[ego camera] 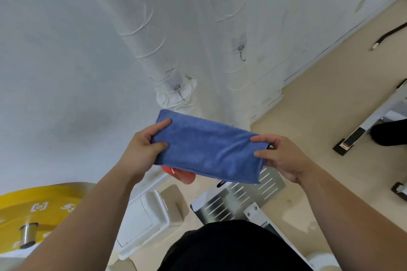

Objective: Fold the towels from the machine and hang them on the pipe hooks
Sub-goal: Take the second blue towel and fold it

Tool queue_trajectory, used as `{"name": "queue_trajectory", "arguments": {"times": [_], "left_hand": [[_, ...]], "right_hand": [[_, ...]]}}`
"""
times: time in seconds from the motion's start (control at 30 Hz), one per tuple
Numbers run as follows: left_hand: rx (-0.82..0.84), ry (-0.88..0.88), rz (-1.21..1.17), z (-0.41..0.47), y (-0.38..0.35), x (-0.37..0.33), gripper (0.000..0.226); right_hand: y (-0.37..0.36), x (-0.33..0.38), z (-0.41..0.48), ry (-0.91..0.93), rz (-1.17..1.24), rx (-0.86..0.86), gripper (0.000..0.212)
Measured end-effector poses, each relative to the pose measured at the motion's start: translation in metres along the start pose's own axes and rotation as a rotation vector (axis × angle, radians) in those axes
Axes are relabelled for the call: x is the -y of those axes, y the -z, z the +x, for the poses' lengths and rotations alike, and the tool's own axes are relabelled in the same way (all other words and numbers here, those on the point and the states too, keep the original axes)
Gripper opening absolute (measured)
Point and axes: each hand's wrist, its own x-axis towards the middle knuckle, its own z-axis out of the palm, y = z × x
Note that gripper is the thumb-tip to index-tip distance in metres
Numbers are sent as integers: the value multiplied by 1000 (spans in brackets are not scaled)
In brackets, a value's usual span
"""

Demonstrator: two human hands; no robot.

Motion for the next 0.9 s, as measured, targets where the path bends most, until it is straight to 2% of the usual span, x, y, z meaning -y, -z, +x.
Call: {"name": "queue_trajectory", "arguments": {"times": [0.2,0.37,0.47,0.57,0.7,0.83,0.9], "left_hand": [[46,-128,306,-14,-21,8,63],[130,-227,358,-29,-45,3,61],[166,-262,371,-38,-64,0,51],[184,-276,285,-48,-78,-8,50],[107,-272,130,-56,-92,-20,41],[71,-225,16,-59,-99,-25,57],[17,-215,5,-59,-99,-26,57]], "right_hand": [[-11,12,-3,92,-296,-62,45],[-44,40,-15,236,-412,-29,42],[-68,51,-21,247,-368,8,42],[-86,56,-27,281,-352,37,43],[-97,56,-32,313,-294,36,42],[-102,58,-41,258,-114,66,39],[-104,59,-46,235,-34,115,44]]}}
